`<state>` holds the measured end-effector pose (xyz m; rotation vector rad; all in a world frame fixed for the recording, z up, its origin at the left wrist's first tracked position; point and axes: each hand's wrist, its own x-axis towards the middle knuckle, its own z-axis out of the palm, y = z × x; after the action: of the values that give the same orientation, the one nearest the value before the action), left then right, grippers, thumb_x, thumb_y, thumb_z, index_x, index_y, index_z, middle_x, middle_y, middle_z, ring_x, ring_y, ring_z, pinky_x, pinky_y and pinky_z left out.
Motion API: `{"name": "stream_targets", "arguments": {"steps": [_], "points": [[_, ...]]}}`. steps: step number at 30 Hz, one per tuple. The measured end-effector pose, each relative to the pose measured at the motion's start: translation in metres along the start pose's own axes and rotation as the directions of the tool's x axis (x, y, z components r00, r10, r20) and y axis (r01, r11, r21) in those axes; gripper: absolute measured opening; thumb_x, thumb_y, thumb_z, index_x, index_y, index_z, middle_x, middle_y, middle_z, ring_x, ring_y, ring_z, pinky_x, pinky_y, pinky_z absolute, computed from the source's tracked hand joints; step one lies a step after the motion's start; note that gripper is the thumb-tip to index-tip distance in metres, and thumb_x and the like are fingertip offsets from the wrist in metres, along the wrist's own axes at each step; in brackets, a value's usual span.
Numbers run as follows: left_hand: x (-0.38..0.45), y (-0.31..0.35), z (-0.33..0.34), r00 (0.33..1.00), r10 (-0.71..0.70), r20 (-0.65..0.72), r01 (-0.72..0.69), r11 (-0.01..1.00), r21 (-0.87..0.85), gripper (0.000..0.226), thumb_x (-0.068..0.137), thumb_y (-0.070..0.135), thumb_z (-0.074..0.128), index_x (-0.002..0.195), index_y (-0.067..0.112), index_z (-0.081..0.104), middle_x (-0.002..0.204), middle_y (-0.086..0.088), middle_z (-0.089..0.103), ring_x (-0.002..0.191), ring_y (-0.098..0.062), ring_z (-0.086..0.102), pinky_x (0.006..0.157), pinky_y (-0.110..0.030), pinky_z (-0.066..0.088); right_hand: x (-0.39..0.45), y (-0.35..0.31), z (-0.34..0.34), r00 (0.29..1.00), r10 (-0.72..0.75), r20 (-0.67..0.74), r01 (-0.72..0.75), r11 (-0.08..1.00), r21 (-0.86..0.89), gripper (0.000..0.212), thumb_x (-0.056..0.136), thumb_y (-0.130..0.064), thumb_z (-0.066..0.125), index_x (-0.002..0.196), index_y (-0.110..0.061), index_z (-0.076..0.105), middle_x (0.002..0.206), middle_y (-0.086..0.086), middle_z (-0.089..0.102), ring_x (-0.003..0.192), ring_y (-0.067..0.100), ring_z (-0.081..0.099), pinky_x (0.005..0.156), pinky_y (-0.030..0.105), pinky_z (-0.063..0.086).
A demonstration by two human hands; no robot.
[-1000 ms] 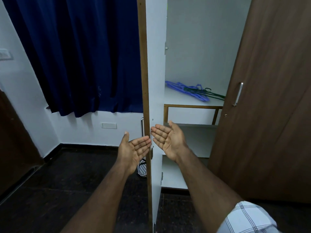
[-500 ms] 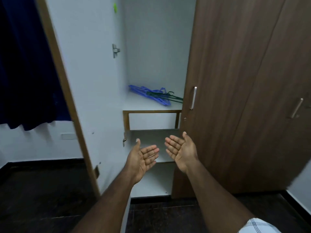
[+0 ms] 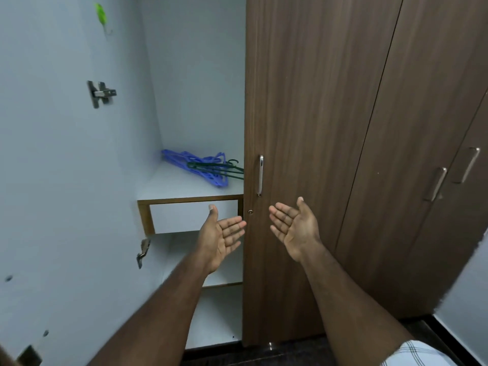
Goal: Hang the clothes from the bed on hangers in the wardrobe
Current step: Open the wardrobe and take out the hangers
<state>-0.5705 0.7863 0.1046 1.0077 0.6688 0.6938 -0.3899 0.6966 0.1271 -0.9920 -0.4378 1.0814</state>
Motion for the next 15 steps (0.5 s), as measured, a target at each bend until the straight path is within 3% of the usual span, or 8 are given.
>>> {"name": "stream_targets", "arguments": {"steps": [15], "points": [[0.186,0.060,-0.014,0.998,0.064,-0.006,-0.064,0.997,0.039,0.088,0.095,0.075,0.020,0.140,0.007,0.054,0.144,-0.011,0.056,0.137,-0.026,0.048,0.119,-0.046,0.032,0.175,-0.015,0.026,0.992,-0.116,-0.056,0.110,0.989,-0.094,0.068,0.100,-0.060,0.034,0.132,-0.006,0.060,0.129,0.010,0.067,0.124,0.022,0.059,0.114,0.041,0.037]]}}
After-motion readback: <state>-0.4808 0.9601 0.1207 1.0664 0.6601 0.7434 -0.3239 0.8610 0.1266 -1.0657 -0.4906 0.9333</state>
